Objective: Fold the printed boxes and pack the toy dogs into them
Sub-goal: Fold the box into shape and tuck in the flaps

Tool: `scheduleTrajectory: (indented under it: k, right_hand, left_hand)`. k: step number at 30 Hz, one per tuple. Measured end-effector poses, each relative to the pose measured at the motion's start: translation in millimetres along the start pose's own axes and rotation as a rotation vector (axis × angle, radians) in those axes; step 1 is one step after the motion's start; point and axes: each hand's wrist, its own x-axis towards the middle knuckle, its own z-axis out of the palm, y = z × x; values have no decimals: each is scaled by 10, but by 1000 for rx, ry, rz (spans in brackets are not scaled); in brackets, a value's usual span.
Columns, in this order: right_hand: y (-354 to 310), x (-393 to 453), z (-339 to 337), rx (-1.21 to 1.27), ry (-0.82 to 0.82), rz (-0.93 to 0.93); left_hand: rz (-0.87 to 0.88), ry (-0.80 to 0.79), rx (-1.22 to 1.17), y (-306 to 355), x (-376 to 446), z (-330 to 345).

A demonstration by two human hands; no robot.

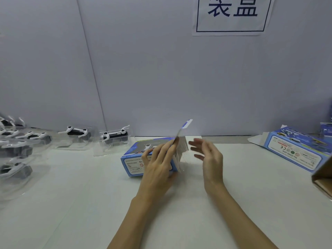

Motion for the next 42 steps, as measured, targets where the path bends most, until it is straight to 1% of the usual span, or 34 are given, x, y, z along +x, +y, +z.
scheduleTrajectory:
  k: [2, 4, 6, 7, 9, 10, 13, 16, 19, 21, 23, 25, 28, 30, 31, 33, 36, 39, 42]
  right_hand:
    - [-17, 32, -42, -19, 107, -86]
    - [-51, 61, -76, -41, 120, -132]
    - [-88, 65, -97, -44, 42, -143]
    - [-105, 58, -96, -49, -16, -147]
    - [-135, 32, -81, -47, -140, -158]
    - [-145, 8, -67, -25, -197, -159]
    - [-179, -75, -3, 43, -305, -155]
    - [-207, -124, 41, 61, -298, -119]
    - [-238, -133, 37, 73, -287, -113]
    - [-267, -145, 40, 63, -291, -157]
    - [-289, -160, 40, 26, -278, -190]
    - [-300, -181, 37, -30, -257, -230]
    - [-312, -224, 29, -115, -178, -373]
    - [-303, -241, 38, -143, -122, -446]
    - [-299, -237, 46, -140, -103, -451]
    - [-307, -215, 51, -127, -99, -414]
    - [-339, -184, 46, -140, -181, -338]
    - [-347, -160, 55, -168, -263, -323]
    - [-358, -137, 73, -141, -294, -305]
  left_hand:
    - [-87, 114, -124, 42, 48, -60]
    - [-198, 261, -356, 92, 125, -142]
    - [-301, 387, -689, 130, 204, -255]
    - [-339, 415, -827, 138, 236, -316]
    - [-396, 404, -996, 151, 258, -401]
    - [-418, 382, -1031, 161, 256, -421]
    - [-496, 288, -1035, 190, 247, -438]
    - [-543, 206, -1027, 179, 233, -429]
    - [-499, 169, -949, 199, 222, -434]
    - [-454, 152, -881, 234, 228, -440]
    - [-446, 153, -874, 237, 232, -439]
    - [-480, 152, -895, 222, 232, -465]
    - [-557, 146, -956, 224, 256, -503]
    - [-562, 140, -969, 231, 271, -498]
    - [-556, 136, -966, 224, 279, -483]
    - [-535, 126, -967, 207, 299, -472]
    - [-570, 128, -1015, 201, 341, -480]
    - [-575, 133, -1006, 188, 355, -489]
    - [-555, 131, -1024, 186, 340, -506]
